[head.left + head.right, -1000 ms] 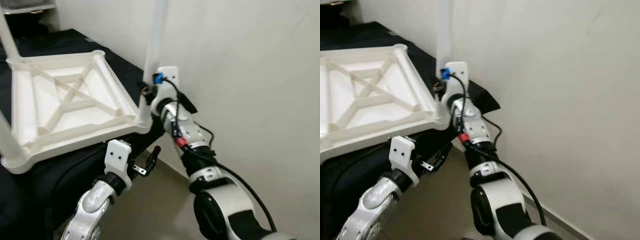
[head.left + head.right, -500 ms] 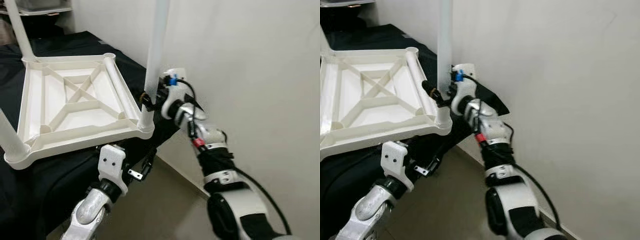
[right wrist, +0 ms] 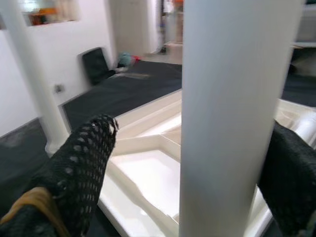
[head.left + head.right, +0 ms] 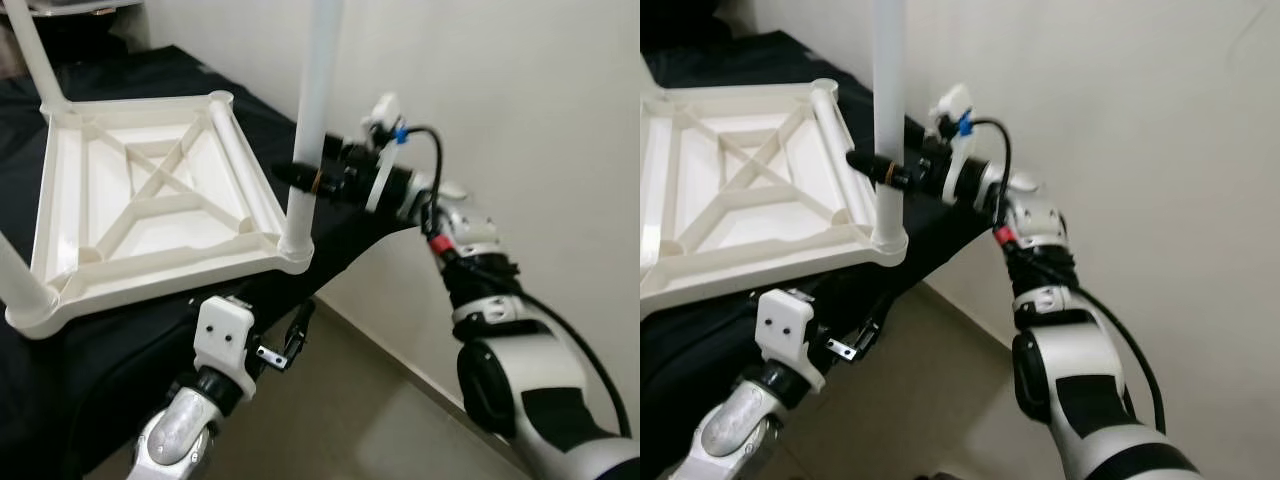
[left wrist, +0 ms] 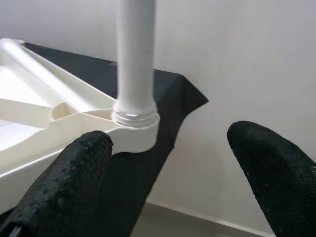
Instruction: Building children table
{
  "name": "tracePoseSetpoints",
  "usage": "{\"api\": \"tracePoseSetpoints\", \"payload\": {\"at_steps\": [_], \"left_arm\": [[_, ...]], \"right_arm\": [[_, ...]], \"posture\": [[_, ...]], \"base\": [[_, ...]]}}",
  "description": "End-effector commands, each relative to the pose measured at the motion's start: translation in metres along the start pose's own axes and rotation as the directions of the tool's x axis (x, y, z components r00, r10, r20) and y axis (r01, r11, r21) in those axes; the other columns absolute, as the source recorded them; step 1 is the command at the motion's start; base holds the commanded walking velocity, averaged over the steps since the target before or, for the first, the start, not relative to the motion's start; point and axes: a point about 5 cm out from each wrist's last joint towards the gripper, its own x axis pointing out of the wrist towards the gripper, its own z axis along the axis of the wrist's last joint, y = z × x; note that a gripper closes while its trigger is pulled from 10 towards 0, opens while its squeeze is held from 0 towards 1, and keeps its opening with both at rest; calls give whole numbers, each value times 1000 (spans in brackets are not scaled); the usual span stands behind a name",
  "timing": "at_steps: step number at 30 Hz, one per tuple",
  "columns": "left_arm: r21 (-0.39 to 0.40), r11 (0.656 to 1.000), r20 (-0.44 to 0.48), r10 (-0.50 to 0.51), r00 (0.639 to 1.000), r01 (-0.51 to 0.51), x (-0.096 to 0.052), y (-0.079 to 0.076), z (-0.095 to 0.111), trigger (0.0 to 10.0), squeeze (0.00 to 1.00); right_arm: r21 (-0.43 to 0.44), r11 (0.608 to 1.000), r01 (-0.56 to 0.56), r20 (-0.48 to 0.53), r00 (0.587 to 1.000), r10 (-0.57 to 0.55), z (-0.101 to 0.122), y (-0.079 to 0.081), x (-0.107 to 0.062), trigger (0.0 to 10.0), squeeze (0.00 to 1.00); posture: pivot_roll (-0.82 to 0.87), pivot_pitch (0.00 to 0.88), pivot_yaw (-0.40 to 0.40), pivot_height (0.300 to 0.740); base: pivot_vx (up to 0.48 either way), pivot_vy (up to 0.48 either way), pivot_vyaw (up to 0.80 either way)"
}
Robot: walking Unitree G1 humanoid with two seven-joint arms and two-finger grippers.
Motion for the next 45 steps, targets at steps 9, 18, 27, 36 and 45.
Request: {"api": "tracePoseSetpoints", "payload": {"at_steps": [9,18,27,36,45], "left_arm": [[49,992,-36,116,993,-114,-23,3,10,10000,0],[38,994,-57,108,993,-106,-30,-2,13,10000,0],[31,993,-67,117,991,-115,-31,-2,15,10000,0],[7,993,-40,117,992,-116,-18,-4,13,10000,0],[0,992,-19,127,992,-127,13,2,-5,10000,0]], "right_arm": [[-81,975,-207,-47,978,203,34,-3,-9,10000,0],[-101,945,-313,-27,950,311,51,-4,-18,0,0],[-110,937,-332,-34,943,331,54,-5,-20,0,0],[-208,978,29,-117,992,-54,56,-27,-41,0,0],[104,645,757,-261,647,-717,-114,45,-15,0,0]], "posture": [[200,272,-154,740],[198,296,-145,740],[188,291,-149,740],[78,241,-234,740],[23,62,-203,740]], "base": [[0,0,0],[0,0,0],[0,0,0],[0,0,0],[0,0,0]]}}
